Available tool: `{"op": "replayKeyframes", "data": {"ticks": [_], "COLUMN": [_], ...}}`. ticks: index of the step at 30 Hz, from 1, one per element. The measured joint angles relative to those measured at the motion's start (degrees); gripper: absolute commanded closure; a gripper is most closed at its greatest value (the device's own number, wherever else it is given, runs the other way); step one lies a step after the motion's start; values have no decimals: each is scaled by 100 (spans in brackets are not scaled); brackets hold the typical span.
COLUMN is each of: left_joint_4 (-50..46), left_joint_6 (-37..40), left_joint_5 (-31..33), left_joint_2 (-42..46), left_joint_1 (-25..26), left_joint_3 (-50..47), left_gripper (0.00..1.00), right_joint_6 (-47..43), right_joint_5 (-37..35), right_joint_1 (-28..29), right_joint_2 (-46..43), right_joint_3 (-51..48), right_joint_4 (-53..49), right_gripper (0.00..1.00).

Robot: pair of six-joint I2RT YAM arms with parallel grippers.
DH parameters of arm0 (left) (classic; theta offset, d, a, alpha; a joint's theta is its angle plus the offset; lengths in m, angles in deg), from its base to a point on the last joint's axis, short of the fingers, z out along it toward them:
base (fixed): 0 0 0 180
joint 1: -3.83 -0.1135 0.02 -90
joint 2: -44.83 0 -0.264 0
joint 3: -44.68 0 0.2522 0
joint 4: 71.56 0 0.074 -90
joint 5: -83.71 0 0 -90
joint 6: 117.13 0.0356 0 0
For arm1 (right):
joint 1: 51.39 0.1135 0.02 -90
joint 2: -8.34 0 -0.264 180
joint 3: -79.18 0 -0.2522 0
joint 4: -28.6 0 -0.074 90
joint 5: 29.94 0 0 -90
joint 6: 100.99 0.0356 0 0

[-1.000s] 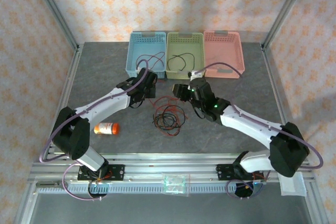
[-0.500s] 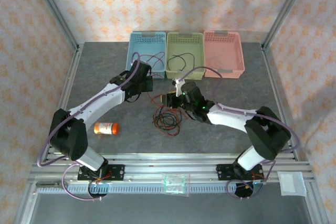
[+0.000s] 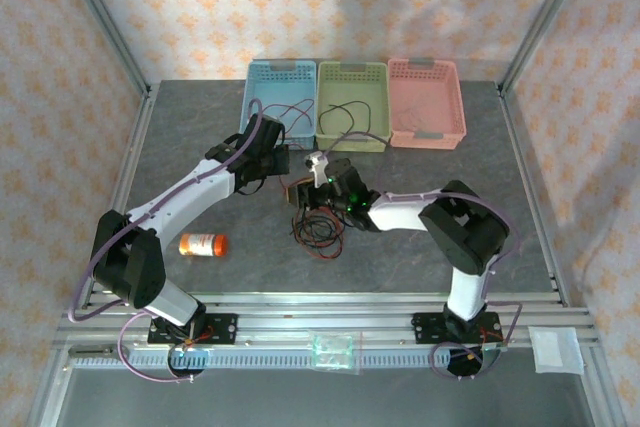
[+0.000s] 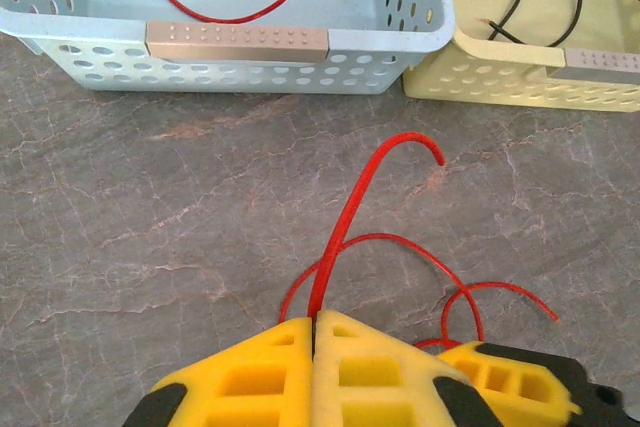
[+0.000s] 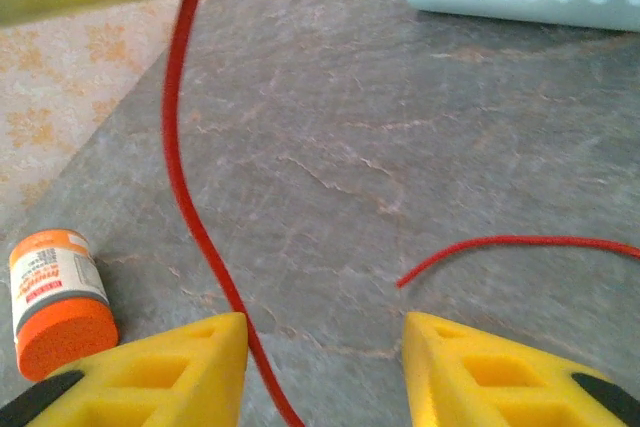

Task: Untangle the cables

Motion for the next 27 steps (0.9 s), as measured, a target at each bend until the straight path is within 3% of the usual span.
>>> {"op": "replayKeyframes", "data": {"ticks": [9, 23, 25, 27], "left_joint_4": [-2, 160, 299, 479], "left_joint_6": [0, -153, -201, -260], "left_joint_5": [-81, -260, -398, -553], "left_joint_2": [0, 323, 485, 634], "left_joint_1": [0, -247, -339, -398], "left_joint_3": [0, -157, -280, -420], "left_gripper": [100, 100, 100, 90], "right_joint_6": [44, 79, 85, 103], "right_joint_5": [109, 127, 122, 105], "right_joint_1": [149, 149, 149, 149], "right_joint_2": [363, 358, 328, 264], "right_joint_3": [323, 323, 323, 323], "right_joint_4": [160, 142, 111, 90], "right_gripper": [59, 99, 100, 100]}}
